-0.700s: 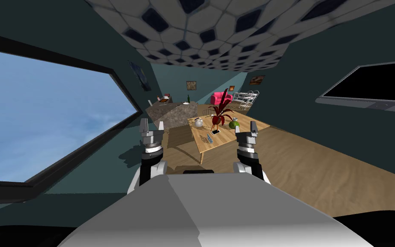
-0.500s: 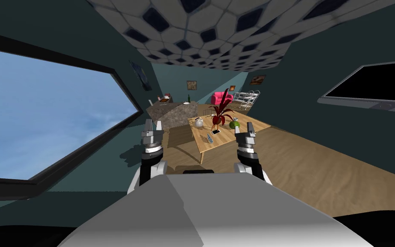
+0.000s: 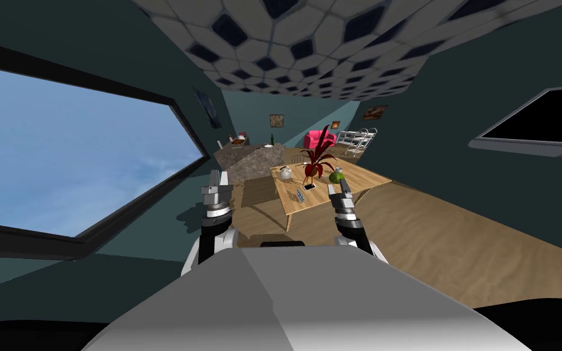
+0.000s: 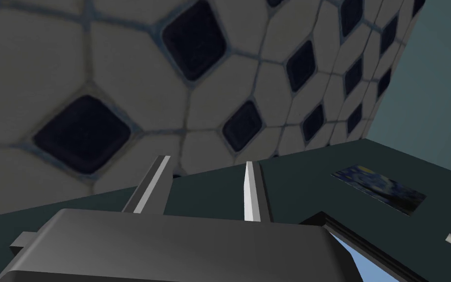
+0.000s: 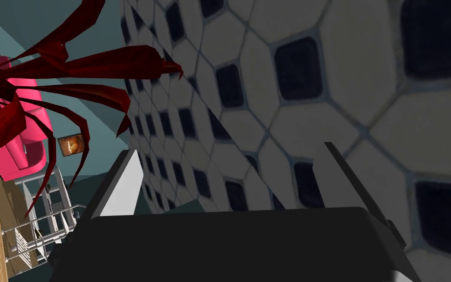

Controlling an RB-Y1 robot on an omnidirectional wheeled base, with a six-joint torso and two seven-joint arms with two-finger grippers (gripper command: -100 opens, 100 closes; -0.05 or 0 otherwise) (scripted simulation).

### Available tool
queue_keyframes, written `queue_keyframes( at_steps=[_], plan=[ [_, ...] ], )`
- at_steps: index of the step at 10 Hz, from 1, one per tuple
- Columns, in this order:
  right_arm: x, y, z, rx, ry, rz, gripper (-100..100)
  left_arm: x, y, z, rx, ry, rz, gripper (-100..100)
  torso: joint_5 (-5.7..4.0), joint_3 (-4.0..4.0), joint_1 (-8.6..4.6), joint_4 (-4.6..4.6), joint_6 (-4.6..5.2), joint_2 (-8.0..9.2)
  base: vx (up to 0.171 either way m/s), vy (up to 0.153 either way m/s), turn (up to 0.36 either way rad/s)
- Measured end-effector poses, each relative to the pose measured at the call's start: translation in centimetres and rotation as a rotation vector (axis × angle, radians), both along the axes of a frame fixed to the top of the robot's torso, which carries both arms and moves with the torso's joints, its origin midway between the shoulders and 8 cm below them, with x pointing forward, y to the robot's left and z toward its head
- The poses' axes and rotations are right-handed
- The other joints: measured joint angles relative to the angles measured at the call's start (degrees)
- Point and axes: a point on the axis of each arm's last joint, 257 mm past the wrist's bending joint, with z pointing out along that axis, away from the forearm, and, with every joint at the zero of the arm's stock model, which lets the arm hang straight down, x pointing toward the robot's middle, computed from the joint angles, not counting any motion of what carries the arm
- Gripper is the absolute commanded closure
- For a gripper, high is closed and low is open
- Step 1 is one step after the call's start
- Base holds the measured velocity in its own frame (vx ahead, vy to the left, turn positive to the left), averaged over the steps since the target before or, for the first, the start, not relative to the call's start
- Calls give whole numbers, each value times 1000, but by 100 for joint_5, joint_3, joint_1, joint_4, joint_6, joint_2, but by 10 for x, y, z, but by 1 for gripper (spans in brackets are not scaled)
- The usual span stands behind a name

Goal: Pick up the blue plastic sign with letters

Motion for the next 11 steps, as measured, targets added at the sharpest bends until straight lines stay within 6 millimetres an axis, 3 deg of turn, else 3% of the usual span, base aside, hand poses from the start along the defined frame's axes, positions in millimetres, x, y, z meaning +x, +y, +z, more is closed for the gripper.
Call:
queue_keyframes(
  at_steps=[4,6,9,11],
  plan=[
    [3,11,-55,-97,130,64,-100,0,0,0,0,0,0,0,2,-1,7,0,-1,-1,-48,21,170],
    [-5,17,-81,-132,192,90,-100,0,0,0,0,0,0,0,1,-4,5,-1,2,-9,-17,19,77],
    [-18,21,-135,-209,318,135,-100,0,0,0,0,0,0,0,3,-9,12,-3,0,-16,-3,44,230],
    [-32,13,-187,-273,435,169,-100,0,0,0,0,0,0,0,3,-14,13,-5,0,-25,20,56,288]
  ],
)
